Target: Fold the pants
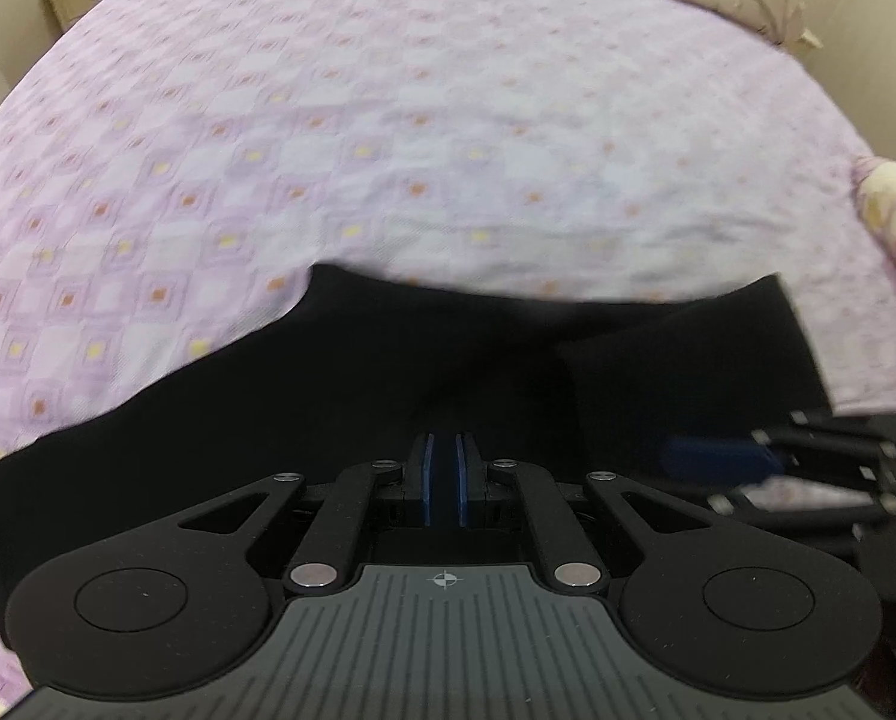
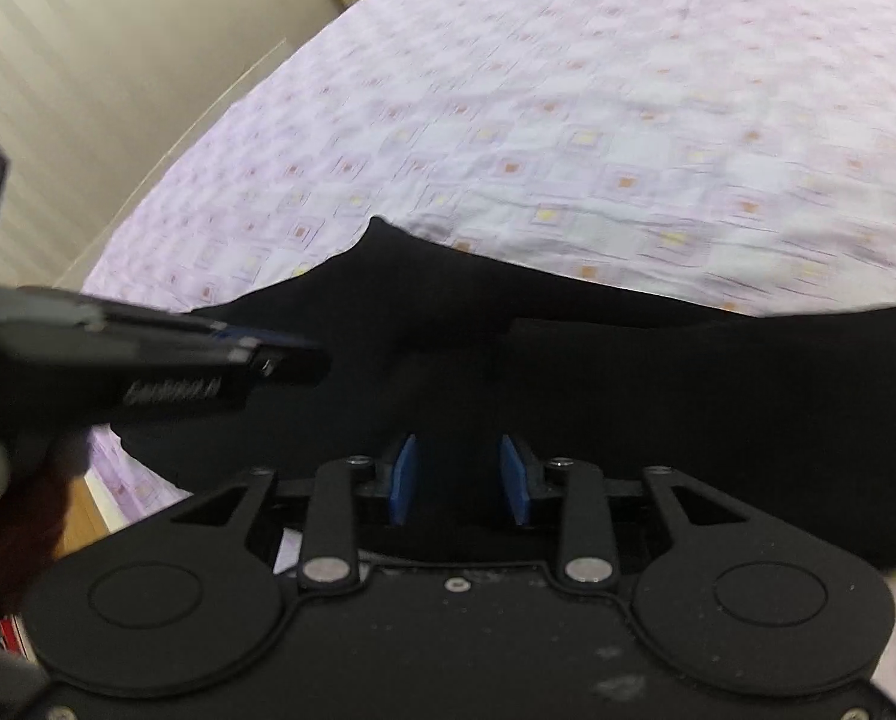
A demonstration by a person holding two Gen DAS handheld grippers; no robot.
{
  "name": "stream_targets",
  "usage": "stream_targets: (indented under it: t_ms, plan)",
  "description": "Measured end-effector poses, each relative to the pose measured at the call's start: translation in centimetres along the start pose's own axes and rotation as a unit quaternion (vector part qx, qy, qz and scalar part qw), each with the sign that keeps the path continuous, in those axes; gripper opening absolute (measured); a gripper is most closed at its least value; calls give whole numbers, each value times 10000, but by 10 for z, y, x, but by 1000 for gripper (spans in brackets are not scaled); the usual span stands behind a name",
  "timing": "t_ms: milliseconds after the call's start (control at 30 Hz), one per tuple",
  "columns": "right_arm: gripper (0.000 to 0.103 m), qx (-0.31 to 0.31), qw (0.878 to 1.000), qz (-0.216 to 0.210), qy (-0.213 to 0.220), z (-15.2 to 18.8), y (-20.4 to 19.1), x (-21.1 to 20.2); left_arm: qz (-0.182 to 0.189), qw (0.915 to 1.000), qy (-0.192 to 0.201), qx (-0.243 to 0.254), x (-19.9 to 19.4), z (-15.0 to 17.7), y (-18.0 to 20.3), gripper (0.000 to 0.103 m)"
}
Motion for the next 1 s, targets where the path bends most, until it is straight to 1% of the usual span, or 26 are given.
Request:
stream_targets:
  t_ms: [133,200,300,367,400,433,467,500,533,633,700,800,900,1000]
  plan:
    - [35,398,9986,308,173,14,37,-32,148,9997,75,156,6,-16,34,9]
    - [35,595,9962,590,241,21,66,-45,239,9994,77,224,12,-23,53,9]
    - [34,896,9896,1088,288,27,110,-62,348,9991,-50,246,27,-28,76,9]
    - [33,1160,9844,1260,407,25,137,-73,254,9991,-277,205,48,-26,81,9]
    - [31,1229,9829,1295,460,22,147,-76,125,9985,-511,121,62,-20,79,9]
    - [27,1250,9818,1341,498,18,157,-79,-28,9962,-869,-29,79,-9,74,9]
    - [16,1220,9814,1395,506,13,165,-80,-61,9942,-1060,-188,89,-1,69,8]
    - [9,1183,9814,1430,497,10,169,-79,-21,9956,-885,-302,89,0,67,8]
    - [3,1147,9819,1433,469,5,174,-77,-14,9959,-837,-338,87,1,67,8]
    - [3,1055,9845,1327,447,-10,182,-66,-103,9959,-862,-251,86,4,68,8]
    - [3,994,9860,1294,342,-18,187,-57,-127,9954,-885,-331,87,3,66,8]
    - [3,944,9869,1311,43,-22,197,-31,-178,9946,-899,-494,87,3,67,8]
    - [0,1053,9842,1387,-314,-18,214,-5,-293,9952,-854,-388,87,3,72,8]
    - [0,1164,9839,1339,-222,-24,223,-1,-400,9957,-805,-232,85,5,74,8]
Point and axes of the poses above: each gripper's, at about its wrist camera, not at the fingertips, and x roughly the way its jaws point, y to its right, z to its underside, the point moved 10 cm from there along x, roughly the way its jaws point, and after that the axes turned 9 degrees about -y, right-handed, at the moved point
